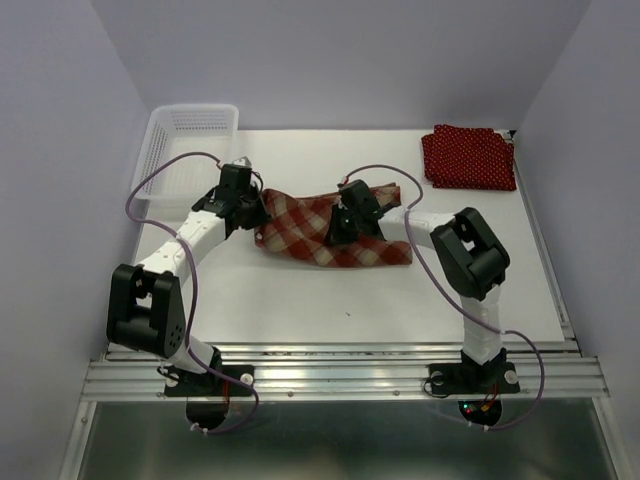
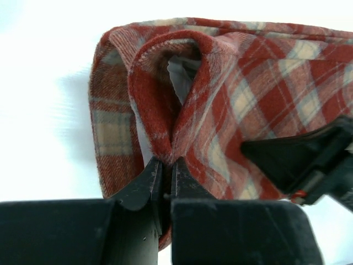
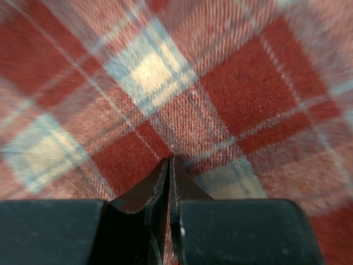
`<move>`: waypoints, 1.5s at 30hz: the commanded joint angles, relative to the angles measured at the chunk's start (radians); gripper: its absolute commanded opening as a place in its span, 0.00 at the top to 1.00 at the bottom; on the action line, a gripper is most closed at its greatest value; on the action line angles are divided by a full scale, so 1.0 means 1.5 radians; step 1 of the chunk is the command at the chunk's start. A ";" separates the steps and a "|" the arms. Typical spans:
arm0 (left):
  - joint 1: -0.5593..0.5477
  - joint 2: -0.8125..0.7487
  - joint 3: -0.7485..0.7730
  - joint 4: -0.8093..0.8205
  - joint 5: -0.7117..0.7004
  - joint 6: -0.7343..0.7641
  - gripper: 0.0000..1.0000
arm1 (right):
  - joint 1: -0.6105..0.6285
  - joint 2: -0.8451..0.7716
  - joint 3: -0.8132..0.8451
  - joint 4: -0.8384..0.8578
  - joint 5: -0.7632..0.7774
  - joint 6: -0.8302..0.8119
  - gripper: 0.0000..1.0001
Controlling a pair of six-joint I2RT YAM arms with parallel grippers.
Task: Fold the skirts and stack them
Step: Fold the skirt
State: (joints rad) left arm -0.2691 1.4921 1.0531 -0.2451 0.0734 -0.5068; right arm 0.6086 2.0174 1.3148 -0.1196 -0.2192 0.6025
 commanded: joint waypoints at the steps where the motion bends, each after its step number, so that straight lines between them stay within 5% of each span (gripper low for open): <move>1: -0.005 -0.034 0.042 -0.007 -0.002 -0.004 1.00 | 0.032 0.034 0.028 0.021 0.011 0.026 0.92; 13: -0.021 -0.027 0.088 -0.024 0.000 0.001 1.00 | 0.064 0.024 0.039 0.018 0.059 0.041 0.93; 17: -0.025 -0.022 0.110 -0.043 -0.031 0.008 1.00 | 0.064 -0.032 0.027 -0.037 0.180 0.041 0.91; 28: -0.027 -0.032 0.119 -0.066 -0.074 0.032 1.00 | -0.084 -0.207 -0.120 -0.090 0.264 -0.017 0.89; 45: -0.065 -0.021 0.159 -0.063 -0.067 0.046 1.00 | -0.118 -0.108 -0.139 -0.125 0.266 -0.035 0.90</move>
State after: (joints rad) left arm -0.3389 1.4906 1.2167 -0.3641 -0.0113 -0.4549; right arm 0.4271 1.8271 1.1213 -0.2790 0.1642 0.5644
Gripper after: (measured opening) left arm 0.136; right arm 0.098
